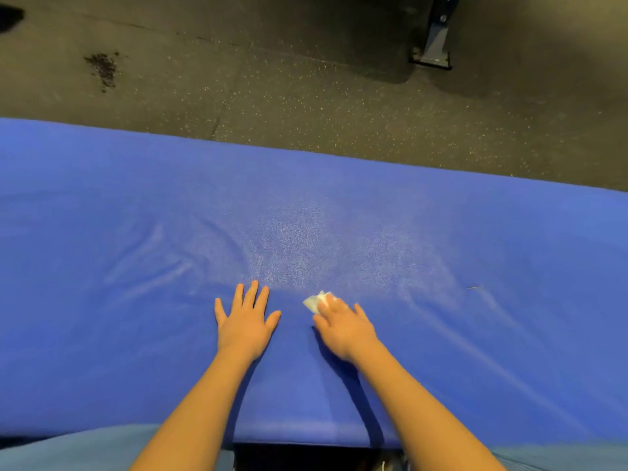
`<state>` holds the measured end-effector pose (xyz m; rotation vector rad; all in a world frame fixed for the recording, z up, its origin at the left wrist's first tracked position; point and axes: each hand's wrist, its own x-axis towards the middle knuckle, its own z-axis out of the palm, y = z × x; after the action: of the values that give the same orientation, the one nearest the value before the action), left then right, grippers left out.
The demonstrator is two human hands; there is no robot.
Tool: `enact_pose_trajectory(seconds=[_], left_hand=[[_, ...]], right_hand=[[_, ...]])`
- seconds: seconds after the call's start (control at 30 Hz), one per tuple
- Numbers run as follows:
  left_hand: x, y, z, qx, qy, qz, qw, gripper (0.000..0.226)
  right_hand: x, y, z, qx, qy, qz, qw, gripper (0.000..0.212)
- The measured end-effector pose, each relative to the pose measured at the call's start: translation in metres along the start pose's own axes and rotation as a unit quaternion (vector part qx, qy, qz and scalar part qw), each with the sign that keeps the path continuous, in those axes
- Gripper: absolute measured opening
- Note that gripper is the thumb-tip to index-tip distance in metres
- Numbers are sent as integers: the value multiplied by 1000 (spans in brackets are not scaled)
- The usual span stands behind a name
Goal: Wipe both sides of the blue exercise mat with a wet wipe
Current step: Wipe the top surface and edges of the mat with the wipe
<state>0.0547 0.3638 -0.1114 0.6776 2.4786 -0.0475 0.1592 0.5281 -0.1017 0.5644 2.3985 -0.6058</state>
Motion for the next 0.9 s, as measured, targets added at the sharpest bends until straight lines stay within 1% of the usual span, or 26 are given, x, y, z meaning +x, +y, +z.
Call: enact_pose_trajectory(seconds=[0.07,0.1,0.13,0.23,0.3,0.37,0.43,0.47,0.5,0.57,0.63,0.67,0.7,0.8,0.83,0.87,0.9], left_hand=[[-3,-2,-3,-7,-9,7,1000,61],[-4,-2,-5,-9,-11,9,1000,60],[-5,-2,-5,-9,-12,11,1000,60],[-9,-3,-7,-9,-12,9,1000,59],[-14,-2,-10,-3,-27,14,1000,58],[-23,-3,-15,1,-60,30,998,58],[-35,-7,-21,3,-92,41,995,58],[-42,-10,-23,5,-102,41,994,58],[-48,-14,-24,8,-107,38,994,58],[-60,-21,-26,11,-101,25,994,58],[-72,-27,-24,6,-89,13,996,58],[-79,-31,-22,2,-84,9,996,57],[-85,-34,-20,-2,-81,7,997,57],[-99,-40,-14,-14,-72,3,997,55],[-100,-40,-13,-19,-68,1,997,55],[-100,-39,-12,-24,-63,-3,998,54],[-100,-37,-10,-27,-55,-7,998,54]], right_hand=[[2,10,-5,-13,8,72,997,53],[-4,6,-2,-15,8,80,997,54],[-12,-2,5,-10,3,64,998,56],[-45,-25,18,18,-18,-28,999,54],[-49,-14,14,3,-27,-36,999,49],[-44,0,10,-20,-20,14,1000,49],[-42,2,13,-7,11,69,998,50],[-43,-5,18,8,23,78,997,51],[-47,-15,22,24,23,66,997,52],[-58,-34,26,45,-10,-5,999,50],[-69,-35,19,16,-40,-63,997,49],[-70,-29,13,-14,-39,-67,997,49],[-70,-20,9,-35,-33,-47,998,49],[-73,-5,10,-45,11,50,998,48],[-77,-10,16,-32,22,58,998,49],[-81,-21,23,-20,23,41,999,50],[-88,-33,30,-12,14,7,1000,50]])
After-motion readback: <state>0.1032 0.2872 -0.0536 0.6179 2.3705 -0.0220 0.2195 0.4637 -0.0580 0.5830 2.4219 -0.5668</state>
